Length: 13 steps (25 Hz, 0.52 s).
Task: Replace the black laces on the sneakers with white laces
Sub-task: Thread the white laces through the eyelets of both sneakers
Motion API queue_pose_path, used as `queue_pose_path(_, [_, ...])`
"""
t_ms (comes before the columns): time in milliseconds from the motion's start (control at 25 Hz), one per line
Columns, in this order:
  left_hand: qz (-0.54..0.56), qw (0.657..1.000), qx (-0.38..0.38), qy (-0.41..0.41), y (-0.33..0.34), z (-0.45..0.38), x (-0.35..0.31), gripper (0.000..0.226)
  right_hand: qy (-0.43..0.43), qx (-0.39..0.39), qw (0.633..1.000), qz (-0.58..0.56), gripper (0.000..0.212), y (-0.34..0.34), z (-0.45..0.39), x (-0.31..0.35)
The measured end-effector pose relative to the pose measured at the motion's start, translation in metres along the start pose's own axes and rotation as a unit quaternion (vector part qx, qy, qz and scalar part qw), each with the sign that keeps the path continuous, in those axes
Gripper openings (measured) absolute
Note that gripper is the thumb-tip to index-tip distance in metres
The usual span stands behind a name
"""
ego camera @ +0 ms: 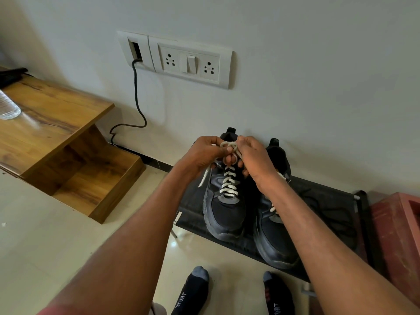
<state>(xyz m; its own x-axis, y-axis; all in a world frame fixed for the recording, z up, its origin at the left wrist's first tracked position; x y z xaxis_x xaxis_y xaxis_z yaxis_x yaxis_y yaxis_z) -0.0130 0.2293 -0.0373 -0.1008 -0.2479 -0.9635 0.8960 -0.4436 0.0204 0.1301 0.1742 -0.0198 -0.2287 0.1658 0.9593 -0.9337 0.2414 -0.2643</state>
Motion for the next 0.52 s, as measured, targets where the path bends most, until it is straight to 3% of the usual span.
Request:
queue_pose_path(120, [-0.037,0.999,-0.014,-0.001,-0.003,0.003,-0.003,0.018,0.001,-0.018,1.0,-0.003,0.02,0.002,-0.003,-0.005])
queue_pose_path(280, [-0.091,0.994,0.038,0.036,-0.004,0.01,-0.013,0.028,0.052,-0.06,0.997,-0.024,0.022,0.002,-0.008,-0.015])
queue_pose_path(400, [-0.173,0.977,-0.052,0.111,-0.006,0.01,-0.015,0.028,0.09,-0.067,0.992,-0.06,0.021,0.003,-0.006,-0.018])
queue_pose_path(520, [-0.307,0.915,-0.132,0.225,0.001,0.014,-0.022,0.025,0.124,-0.071,0.985,-0.096,0.022,0.007,-0.006,-0.025])
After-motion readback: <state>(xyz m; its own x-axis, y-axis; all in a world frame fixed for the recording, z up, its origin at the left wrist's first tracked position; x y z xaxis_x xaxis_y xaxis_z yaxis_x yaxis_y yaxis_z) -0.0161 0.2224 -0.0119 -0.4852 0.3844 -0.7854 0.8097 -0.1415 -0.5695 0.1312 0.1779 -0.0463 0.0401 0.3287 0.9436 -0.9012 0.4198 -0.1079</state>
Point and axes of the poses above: each hand's wrist, its own z-axis away from the middle knuckle, its own y-axis out of the palm, x = y × z, the point moved 5 cm from there along -z, towards the middle knuckle, and after that the axes turned 1 degree about -y, right-handed, at the moved point
